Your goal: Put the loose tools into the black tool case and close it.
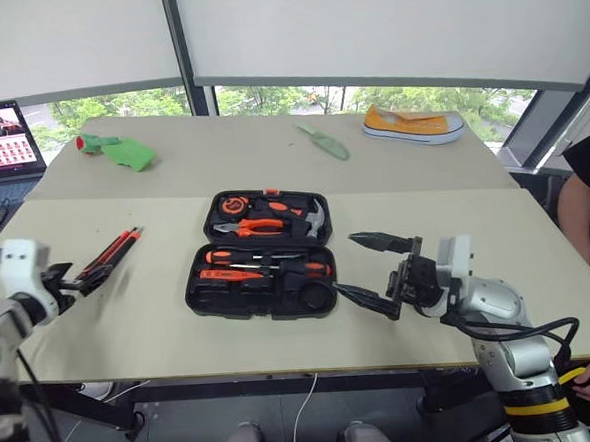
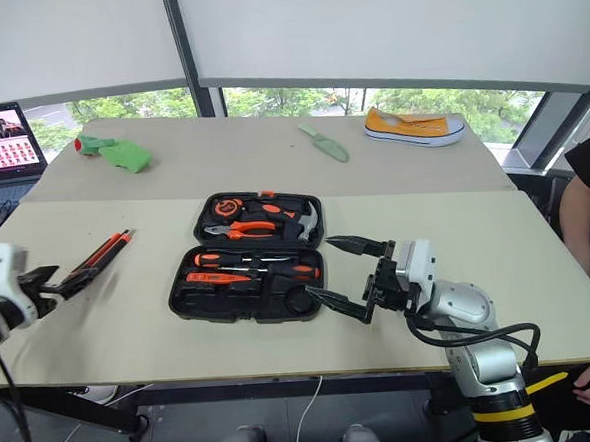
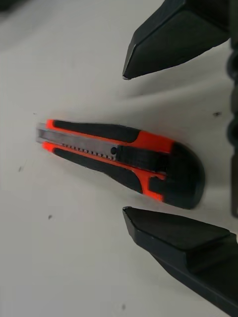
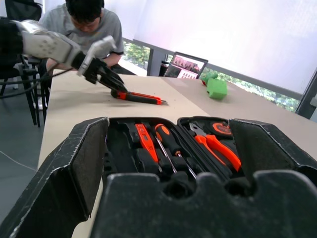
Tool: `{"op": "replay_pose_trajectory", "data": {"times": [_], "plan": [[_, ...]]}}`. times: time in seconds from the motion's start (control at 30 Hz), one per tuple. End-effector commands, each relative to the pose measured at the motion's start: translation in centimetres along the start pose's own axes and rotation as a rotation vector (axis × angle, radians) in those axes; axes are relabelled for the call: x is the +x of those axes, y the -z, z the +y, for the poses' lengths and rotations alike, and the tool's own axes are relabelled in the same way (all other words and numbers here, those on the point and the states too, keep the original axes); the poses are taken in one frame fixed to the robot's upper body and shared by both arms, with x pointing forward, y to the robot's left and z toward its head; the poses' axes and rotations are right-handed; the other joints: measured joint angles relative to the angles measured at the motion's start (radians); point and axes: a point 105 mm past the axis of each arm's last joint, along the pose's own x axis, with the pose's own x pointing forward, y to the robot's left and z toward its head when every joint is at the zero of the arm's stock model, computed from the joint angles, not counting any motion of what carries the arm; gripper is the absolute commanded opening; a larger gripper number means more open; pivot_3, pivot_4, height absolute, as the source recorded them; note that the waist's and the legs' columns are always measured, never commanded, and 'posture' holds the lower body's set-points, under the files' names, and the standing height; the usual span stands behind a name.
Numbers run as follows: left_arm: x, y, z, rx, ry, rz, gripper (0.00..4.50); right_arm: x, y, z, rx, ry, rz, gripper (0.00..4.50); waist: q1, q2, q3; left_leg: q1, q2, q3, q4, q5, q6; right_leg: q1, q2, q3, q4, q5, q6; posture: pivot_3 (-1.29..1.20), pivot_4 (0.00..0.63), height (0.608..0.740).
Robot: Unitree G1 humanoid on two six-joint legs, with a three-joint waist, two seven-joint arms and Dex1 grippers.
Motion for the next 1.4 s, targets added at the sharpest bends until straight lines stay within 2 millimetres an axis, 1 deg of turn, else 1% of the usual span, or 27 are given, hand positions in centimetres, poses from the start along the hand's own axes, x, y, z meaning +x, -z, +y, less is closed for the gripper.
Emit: {"op": "replay_pose_trajectory", "data": {"times": [0.03, 0.1, 0.13, 0.17, 0.2, 0.27, 0.3, 0.33, 0.37, 0.4, 0.47, 0.53, 0.57, 0.7, 0.77, 0.83, 0.9, 0.97, 1.03, 1.13, 1.23, 1.4], "plan": [[0.3, 0.0, 1.3, 0.051, -0.049, 0.073, 4.41, -0.3, -1.3, 0.0, -0.036, 0.009, -0.012, 4.5, -0.004, 0.0, 0.0, 0.0, 0.0, 0.0, 0.0, 0.0, 0.0, 0.0, 0.0, 0.0, 0.0, 0.0, 0.0, 0.0, 0.15, 0.74], [0.8, 0.0, 1.3, 0.045, -0.058, 0.087, 3.9, -0.6, -1.3, 0.1, -0.033, 0.018, -0.001, 4.5, -0.008, 0.0, 0.0, 0.0, 0.0, 0.0, 0.0, 0.0, 0.0, -0.001, 0.0, 0.0, 0.0, 0.0, 0.0, 0.0, 0.15, 0.74], [1.0, 0.0, 1.2, 0.038, -0.055, 0.086, 3.78, -0.7, -1.3, 0.2, -0.031, 0.021, 0.003, 4.5, -0.006, 0.0, 0.0, 0.0, 0.0, 0.0, 0.0, 0.0, 0.0, 0.0, 0.0, 0.001, 0.0, 0.0, 0.0, 0.0, 0.15, 0.74], [1.2, 0.0, 1.2, 0.033, -0.051, 0.086, 3.34, -0.8, -1.3, 0.3, -0.03, 0.024, 0.005, 4.5, -0.005, 0.0, 0.0, -0.001, 0.0, 0.0, 0.0, 0.0, 0.0, -0.001, 0.0, 0.0, 0.001, 0.0, 0.0, 0.0, 0.15, 0.74], [1.3, 0.1, 0.9, 0.021, -0.031, 0.093, 3.05, -0.8, -1.3, 0.4, -0.029, 0.026, 0.009, 4.5, -0.005, 0.0, 0.0, -0.001, 0.0, 0.0, 0.001, 0.0, 0.0, 0.0, 0.0, 0.0, 0.001, 0.0, 0.0, 0.0, 0.15, 0.74], [1.5, -0.4, 0.4, 0.02, 0.015, 0.063, 2.31, -1.0, -1.4, 0.6, -0.027, 0.03, 0.015, 4.5, -0.005, 0.0, 0.0, -0.001, 0.0, 0.0, 0.002, 0.0, 0.0, 0.0, -0.001, 0.0, 0.001, 0.0, 0.0, 0.0, 0.15, 0.74], [1.5, -1.6, -0.2, 0.027, 0.067, -0.008, 1.94, -1.1, -1.4, 0.6, -0.027, 0.032, 0.018, 4.5, -0.004, 0.0, 0.0, -0.001, 0.0, 0.0, 0.002, 0.0, 0.0, 0.0, -0.001, 0.0, 0.001, 0.0, 0.0, 0.0, 0.15, 0.74], [1.4, -3.0, -1.0, 0.041, 0.128, -0.097, 1.8, -1.1, -1.4, 0.7, -0.026, 0.033, 0.021, 4.5, -0.004, 0.0, 0.0, -0.001, 0.0, 0.0, 0.002, 0.0, 0.0, 0.0, -0.001, 0.0, 0.001, 0.0, 0.0, 0.0, 0.15, 0.74], [1.1, -4.5, -2.0, 0.08, 0.206, -0.19, 1.8, -1.2, -1.4, 0.7, -0.027, 0.034, 0.026, 4.5, -0.003, -0.001, 0.0, -0.001, 0.0, 0.0, 0.002, 0.0, 0.0, 0.0, -0.001, 0.0, 0.001, 0.0, 0.0, 0.0, 0.15, 0.74], [0.7, -5.4, -2.9, 0.127, 0.28, -0.248, 1.8, -1.4, -1.4, 0.8, -0.027, 0.035, 0.031, 4.5, 0.0, -0.001, 0.0, -0.002, 0.0, 0.0, 0.002, 0.0, 0.0, -0.001, -0.001, 0.0, 0.001, 0.0, 0.0, 0.0, 0.15, 0.74], [-0.3, -5.9, -5.6, 0.26, 0.476, -0.307, 1.8, -1.7, -1.4, 0.8, -0.031, 0.034, 0.043, 4.5, 0.003, -0.001, 0.0, -0.003, 0.0, 0.0, 0.002, 0.0, 0.0, -0.001, -0.002, -0.001, 0.001, 0.0, 0.0, 0.0, 0.15, 0.74], [-1.6, -5.6, -8.5, 0.413, 0.682, -0.327, 1.8, -2.1, -1.3, 0.7, -0.035, 0.031, 0.062, 4.5, 0.006, -0.001, 0.0, -0.003, 0.0, 0.0, 0.002, 0.0, 0.0, -0.001, -0.002, 0.0, 0.0, 0.0, 0.0, 0.0, 0.15, 0.74], [-2.1, -5.5, -9.4, 0.453, 0.741, -0.332, 1.8, -2.2, -1.3, 0.7, -0.037, 0.029, 0.069, 4.5, 0.006, -0.001, 0.0, -0.003, 0.0, 0.0, 0.002, 0.0, 0.0, -0.001, -0.002, 0.0, 0.0, 0.0, 0.0, 0.0, 0.15, 0.74], [-3.5, -4.6, -13.8, 0.691, 0.983, -0.317, 1.8, -3.1, -1.1, 0.5, -0.043, 0.017, 0.106, 4.5, 0.008, -0.001, 0.0, -0.003, 0.0, 0.001, 0.003, 0.0, 0.0, 0.0, -0.002, 0.0, 0.001, 0.0, 0.0, 0.0, 0.15, 0.74], [-3.6, -4.0, -15.2, 0.8, 1.047, -0.283, 1.8, -3.3, -1.0, 0.5, -0.041, 0.01, 0.116, 4.5, 0.009, -0.001, 0.0, -0.003, 0.0, 0.0, 0.003, 0.001, 0.0, 0.0, -0.002, 0.0, 0.001, 0.0, 0.0, 0.0, 0.15, 0.74], [-2.9, -3.4, -16.4, 0.946, 1.072, -0.228, 1.8, -3.4, -0.9, 0.5, -0.039, -0.003, 0.128, 4.5, 0.009, -0.001, 0.0, -0.003, 0.0, 0.0, 0.004, 0.001, 0.0, 0.0, -0.002, 0.0, 0.001, 0.0, 0.0, 0.0, 0.15, 0.74], [-2.3, -3.6, -18.1, 1.006, 1.122, -0.213, 1.8, -3.3, -0.8, 0.5, -0.027, -0.017, 0.133, 4.5, 0.011, -0.001, 0.0, -0.002, 0.0, 0.0, 0.004, 0.001, 0.0, 0.0, -0.002, 0.0, 0.001, 0.0, 0.0, 0.0, 0.15, 0.74], [-2.2, -3.2, -18.8, 1.061, 1.168, -0.193, 1.8, -3.2, -0.8, 0.6, -0.017, -0.025, 0.134, 4.5, 0.014, -0.001, 0.0, -0.003, -0.001, 0.0, 0.005, 0.001, 0.001, 0.001, -0.002, 0.0, 0.001, 0.0, 0.001, 0.0, 0.15, 0.74], [-1.9, -2.7, -18.9, 1.09, 1.181, -0.159, 1.8, -3.1, -0.8, 0.7, -0.011, -0.028, 0.135, 4.5, 0.01, -0.001, 0.0, -0.004, -0.001, 0.0, 0.006, 0.001, 0.001, 0.0, -0.002, 0.001, 0.001, 0.0, 0.001, 0.0, 0.15, 0.74], [-1.2, -2.4, -19.4, 1.108, 1.17, -0.134, 1.8, -3.2, -0.9, 0.8, -0.004, -0.028, 0.137, 4.5, 0.003, -0.001, 0.0, -0.004, -0.001, 0.0, 0.005, 0.001, 0.001, 0.0, -0.001, 0.002, 0.001, 0.0, 0.001, 0.0, 0.15, 0.74], [-0.7, -2.1, -19.8, 1.145, 1.163, -0.122, 1.8, -3.3, -1.0, 1.0, 0.001, -0.028, 0.138, 4.5, 0.006, -0.001, 0.0, -0.004, -0.001, -0.001, 0.005, 0.001, 0.001, 0.0, -0.001, 0.001, 0.001, 0.0, 0.001, 0.0, 0.15, 0.74], [-0.2, -1.9, -20.2, 1.163, 1.172, -0.107, 1.8, -3.3, -0.9, 1.4, 0.01, -0.041, 0.142, 4.5, 0.008, -0.001, 0.0, -0.004, -0.001, -0.001, 0.006, 0.001, 0.001, 0.0, -0.001, 0.001, 0.001, 0.0, 0.002, 0.0, 0.15, 0.74]]}}
